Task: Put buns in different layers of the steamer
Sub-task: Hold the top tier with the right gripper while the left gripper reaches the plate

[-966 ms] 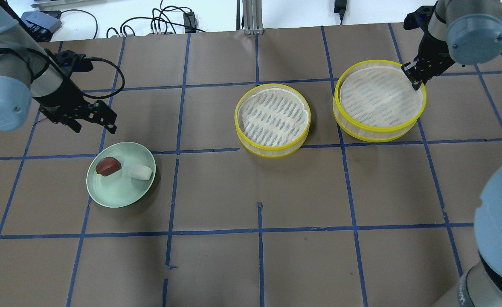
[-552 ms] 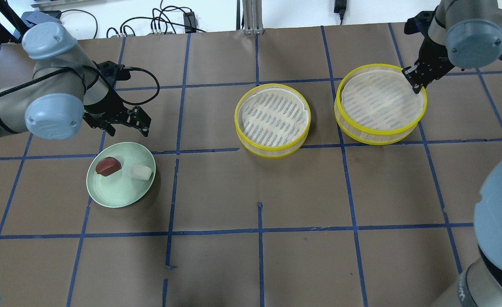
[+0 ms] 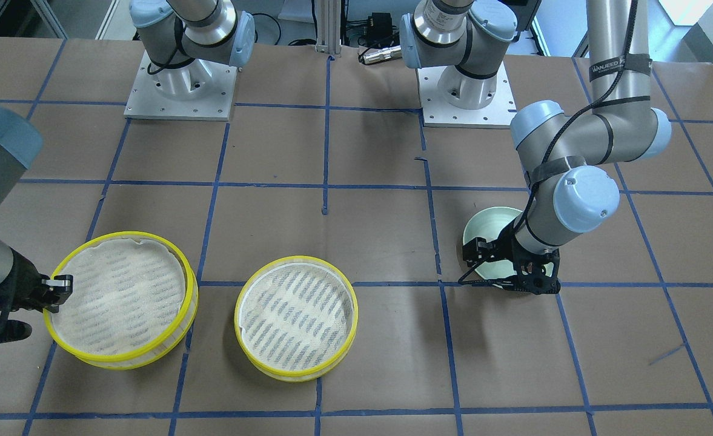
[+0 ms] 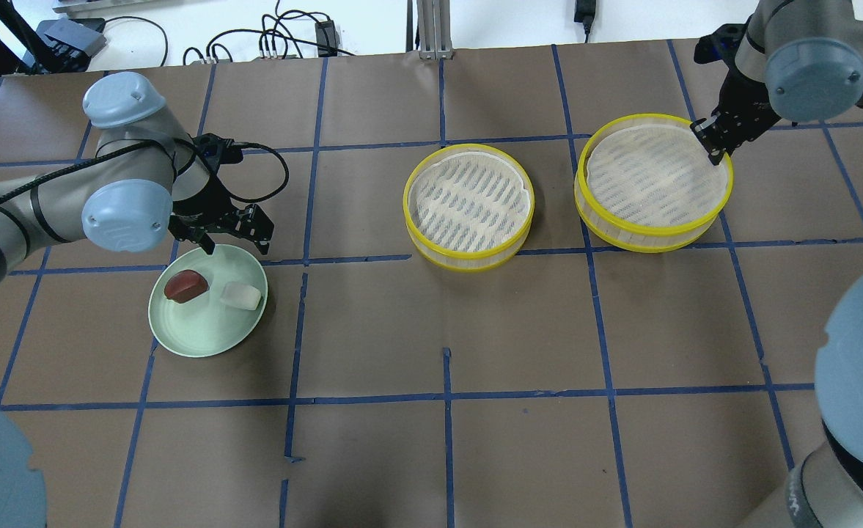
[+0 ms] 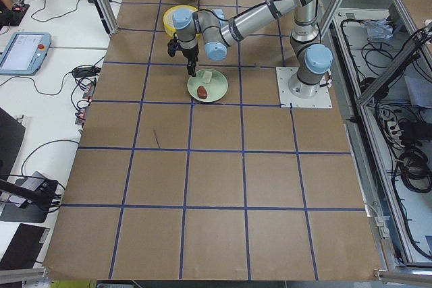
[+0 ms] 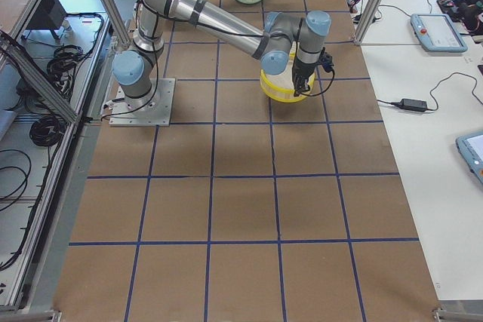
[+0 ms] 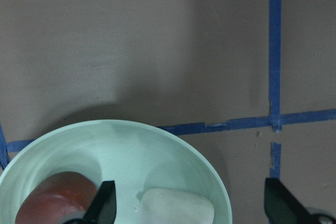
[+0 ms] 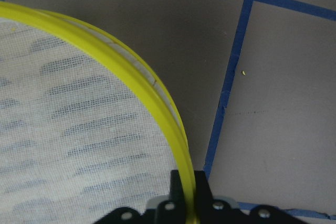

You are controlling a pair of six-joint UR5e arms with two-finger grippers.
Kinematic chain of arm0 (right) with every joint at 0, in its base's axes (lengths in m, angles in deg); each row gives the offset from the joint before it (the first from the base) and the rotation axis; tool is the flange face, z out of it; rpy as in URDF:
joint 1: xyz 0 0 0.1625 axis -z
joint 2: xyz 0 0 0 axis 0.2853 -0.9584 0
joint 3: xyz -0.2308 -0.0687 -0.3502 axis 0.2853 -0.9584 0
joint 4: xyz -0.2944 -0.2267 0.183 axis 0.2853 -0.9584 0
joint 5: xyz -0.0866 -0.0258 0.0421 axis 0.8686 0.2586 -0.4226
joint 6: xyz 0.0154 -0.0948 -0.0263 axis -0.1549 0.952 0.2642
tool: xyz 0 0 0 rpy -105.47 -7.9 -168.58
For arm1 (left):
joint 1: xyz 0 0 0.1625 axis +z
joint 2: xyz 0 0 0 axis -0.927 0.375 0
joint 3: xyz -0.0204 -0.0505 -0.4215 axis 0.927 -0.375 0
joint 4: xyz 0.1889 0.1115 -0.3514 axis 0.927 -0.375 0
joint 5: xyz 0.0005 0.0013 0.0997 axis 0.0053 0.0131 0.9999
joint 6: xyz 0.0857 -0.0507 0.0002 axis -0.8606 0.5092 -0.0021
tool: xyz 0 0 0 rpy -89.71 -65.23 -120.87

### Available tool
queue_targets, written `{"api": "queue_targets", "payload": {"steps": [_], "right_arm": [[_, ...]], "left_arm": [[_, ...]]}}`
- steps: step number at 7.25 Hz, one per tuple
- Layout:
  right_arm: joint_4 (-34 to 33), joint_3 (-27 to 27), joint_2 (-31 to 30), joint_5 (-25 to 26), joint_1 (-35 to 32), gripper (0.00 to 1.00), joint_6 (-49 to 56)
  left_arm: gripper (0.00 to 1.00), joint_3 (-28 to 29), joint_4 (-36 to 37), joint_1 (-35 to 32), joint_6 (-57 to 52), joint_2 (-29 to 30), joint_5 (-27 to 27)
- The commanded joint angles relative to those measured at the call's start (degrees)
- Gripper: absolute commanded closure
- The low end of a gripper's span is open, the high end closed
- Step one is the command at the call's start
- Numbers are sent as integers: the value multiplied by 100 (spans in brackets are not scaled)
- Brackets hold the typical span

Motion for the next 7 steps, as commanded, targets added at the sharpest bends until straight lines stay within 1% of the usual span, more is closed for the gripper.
{"api": "queue_targets", "payload": {"steps": [1,3,4,5,6,7], "right_arm": [[-41,22,2,13,-8,92,-2],[-41,14,-6,-4,0,92,-28],[-41,14,-6,-13,0,92,-28],[-41,14,-6,-13,0,92,-28],[-41,14,-6,-22,-8,92,-37],[-41,14,-6,-30,-8,92,-37]], "left_arm": [[0,-268,-22,0,336,-62,9],[0,-409,-30,0,408,-62,17],[16,-427,-22,0,373,-62,9],[51,-375,-22,0,356,-62,78],[64,-348,-13,0,329,-71,192],[70,-348,-13,0,312,-114,211]]}}
